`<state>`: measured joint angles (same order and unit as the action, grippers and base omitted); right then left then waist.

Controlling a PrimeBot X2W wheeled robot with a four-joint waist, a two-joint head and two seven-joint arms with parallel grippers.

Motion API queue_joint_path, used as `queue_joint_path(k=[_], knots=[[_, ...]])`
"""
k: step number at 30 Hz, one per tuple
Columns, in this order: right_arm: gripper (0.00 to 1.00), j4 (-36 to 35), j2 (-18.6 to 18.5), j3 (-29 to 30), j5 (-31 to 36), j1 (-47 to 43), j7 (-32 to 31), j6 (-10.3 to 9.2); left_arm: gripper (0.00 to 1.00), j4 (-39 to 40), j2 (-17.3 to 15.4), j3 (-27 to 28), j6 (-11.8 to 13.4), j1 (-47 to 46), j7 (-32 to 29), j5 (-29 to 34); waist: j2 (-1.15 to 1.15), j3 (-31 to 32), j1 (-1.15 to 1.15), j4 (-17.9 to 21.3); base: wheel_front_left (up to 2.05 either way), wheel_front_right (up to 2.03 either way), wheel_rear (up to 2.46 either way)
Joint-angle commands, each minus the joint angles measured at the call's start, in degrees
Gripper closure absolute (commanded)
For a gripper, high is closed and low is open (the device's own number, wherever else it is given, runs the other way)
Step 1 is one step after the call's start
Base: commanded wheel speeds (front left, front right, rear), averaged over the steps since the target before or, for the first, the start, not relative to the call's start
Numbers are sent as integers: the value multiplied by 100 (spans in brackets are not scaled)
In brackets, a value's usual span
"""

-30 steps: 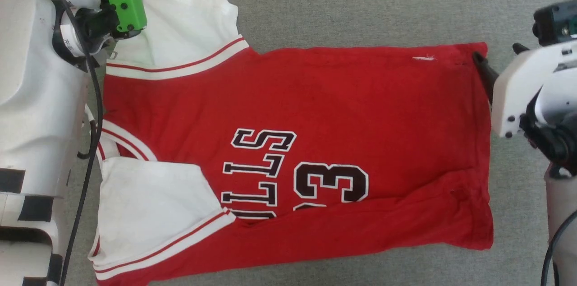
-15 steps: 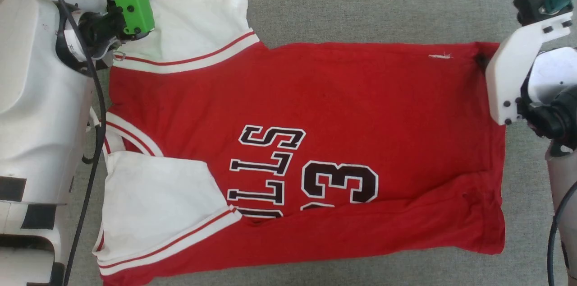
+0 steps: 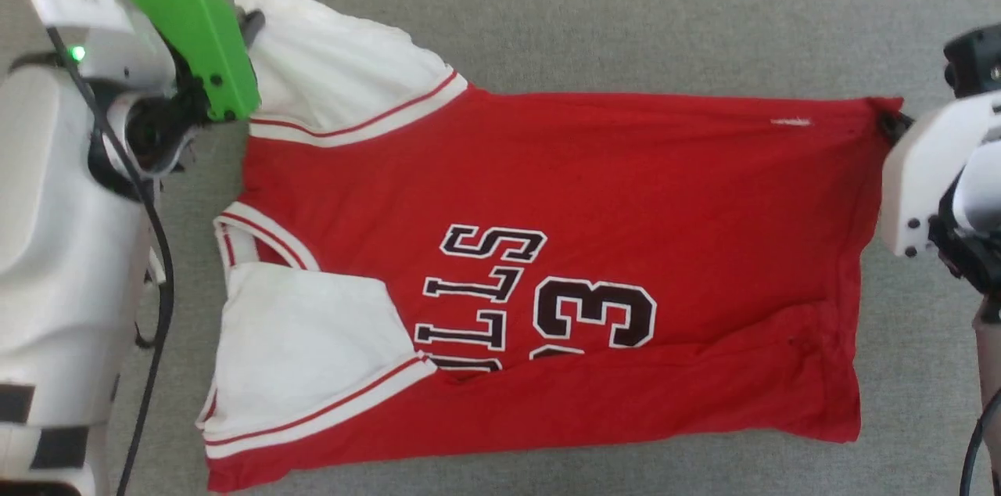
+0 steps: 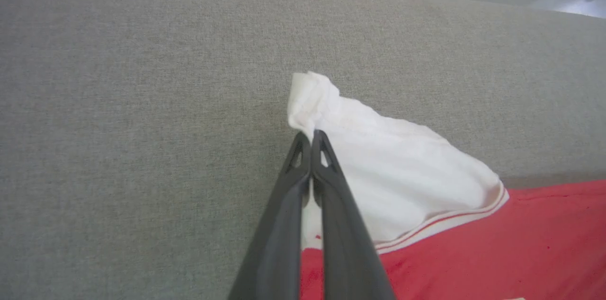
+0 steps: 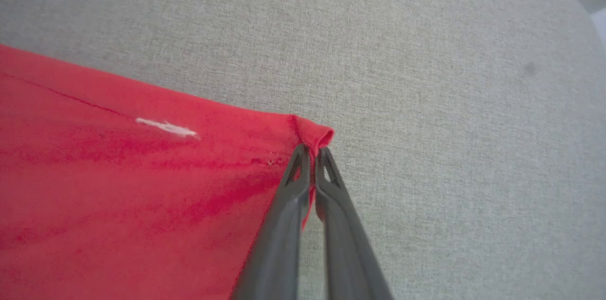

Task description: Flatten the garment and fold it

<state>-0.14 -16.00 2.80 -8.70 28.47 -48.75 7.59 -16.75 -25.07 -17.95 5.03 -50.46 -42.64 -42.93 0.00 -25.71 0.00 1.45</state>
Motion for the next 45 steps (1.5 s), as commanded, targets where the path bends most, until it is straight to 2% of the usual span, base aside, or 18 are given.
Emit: queue_joint_path(k=[1, 8, 14, 24, 31, 35, 39, 40, 41, 42, 45], knots=[[100, -52, 30, 57, 1, -174, 90, -10, 100, 133, -41, 24, -12, 226, 81, -16, 0, 441, 0, -141, 0, 0, 0], [100, -37, 165, 41, -125, -836, 280, -10, 100, 789, -189, 142, 170, 1282, 224, -144, 0, 1060, 0, -192, 0, 0, 0], [100, 45, 253, -14, -253, -1342, 346, -10, 100, 1449, -249, 417, 500, 2334, 425, -327, 0, 1391, 0, -225, 0, 0, 0], [100, 171, 433, 103, -302, -1907, 511, -10, 100, 2363, -72, 872, 981, 3973, 839, -677, 0, 1587, 0, -189, 0, 0, 0], [100, 347, 487, 51, -254, -2057, 577, -10, 100, 2480, 111, 1014, 1174, 4888, 993, -883, 0, 1567, 0, -94, 0, 0, 0], [100, 537, 559, -7, -210, -2164, 564, -10, 100, 2254, 188, 1073, 1333, 5264, 1027, -946, 0, 1541, 0, -88, 0, 0, 0], [100, 662, 627, -33, -206, -2210, 581, -10, 100, 2011, 212, 1057, 1379, 5270, 997, -961, 0, 1562, 0, -84, 0, 0, 0], [100, 691, 645, -34, -203, -2211, 593, -10, 88, 1945, 234, 1063, 1376, 5250, 1019, -969, 0, 1584, 0, -73, 0, 0, 0], [50, 712, 656, -51, -207, -2218, 613, -10, 0, 1874, 231, 1044, 1373, 5242, 1012, -960, 0, 1615, 0, -61, 0, 0, 0], [0, 719, 661, -72, -223, -2235, 617, -10, 0, 1828, 237, 1042, 1375, 5240, 1012, -965, 0, 1640, 0, -51, 0, 0, 0], [0, 652, 649, -89, -333, -2305, 653, -10, 0, 1747, 221, 1058, 1423, 5245, 993, -963, 0, 1754, 0, -14, 0, 0, 0]])
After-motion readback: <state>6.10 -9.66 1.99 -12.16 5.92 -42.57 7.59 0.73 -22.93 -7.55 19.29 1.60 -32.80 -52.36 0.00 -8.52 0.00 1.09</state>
